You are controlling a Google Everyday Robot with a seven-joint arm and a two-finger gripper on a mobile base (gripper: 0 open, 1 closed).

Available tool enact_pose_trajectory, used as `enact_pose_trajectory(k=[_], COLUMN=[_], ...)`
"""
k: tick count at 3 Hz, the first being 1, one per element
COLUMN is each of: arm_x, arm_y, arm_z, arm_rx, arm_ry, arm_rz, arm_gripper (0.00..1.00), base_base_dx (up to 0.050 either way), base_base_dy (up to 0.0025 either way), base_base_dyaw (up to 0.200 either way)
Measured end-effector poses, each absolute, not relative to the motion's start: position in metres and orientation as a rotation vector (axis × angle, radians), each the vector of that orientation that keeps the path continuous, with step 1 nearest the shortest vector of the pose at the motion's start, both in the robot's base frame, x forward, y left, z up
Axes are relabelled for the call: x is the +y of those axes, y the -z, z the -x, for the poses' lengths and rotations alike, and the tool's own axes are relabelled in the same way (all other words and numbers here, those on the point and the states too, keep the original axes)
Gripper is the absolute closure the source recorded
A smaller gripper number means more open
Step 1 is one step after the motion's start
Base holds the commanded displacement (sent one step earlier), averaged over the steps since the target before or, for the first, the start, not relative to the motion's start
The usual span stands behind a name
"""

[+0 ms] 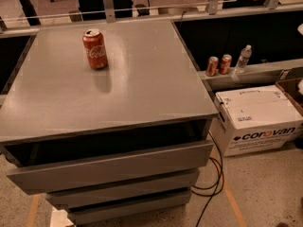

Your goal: Knock orange can over

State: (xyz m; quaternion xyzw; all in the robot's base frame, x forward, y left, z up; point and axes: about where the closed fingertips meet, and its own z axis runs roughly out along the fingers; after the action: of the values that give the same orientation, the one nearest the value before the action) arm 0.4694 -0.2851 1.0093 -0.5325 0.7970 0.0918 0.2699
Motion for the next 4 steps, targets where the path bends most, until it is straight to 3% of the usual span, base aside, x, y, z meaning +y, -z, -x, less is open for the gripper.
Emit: enact_pose_trajectory(k=[2,4], arm_x=[-0.275,-0.242], arm_y=[-0.995,-0.99], arm_z=[-0.492,-0.46], arm_rx=[2.193,2.241], arm_ry=[-0.287,-0.236], arm_rz=[1.495,1.533], arm_gripper=[0.0,0.0], base_base_dx=[0.0,0.0], base_base_dy=[0.0,0.0], base_base_dyaw=[0.0,0.0])
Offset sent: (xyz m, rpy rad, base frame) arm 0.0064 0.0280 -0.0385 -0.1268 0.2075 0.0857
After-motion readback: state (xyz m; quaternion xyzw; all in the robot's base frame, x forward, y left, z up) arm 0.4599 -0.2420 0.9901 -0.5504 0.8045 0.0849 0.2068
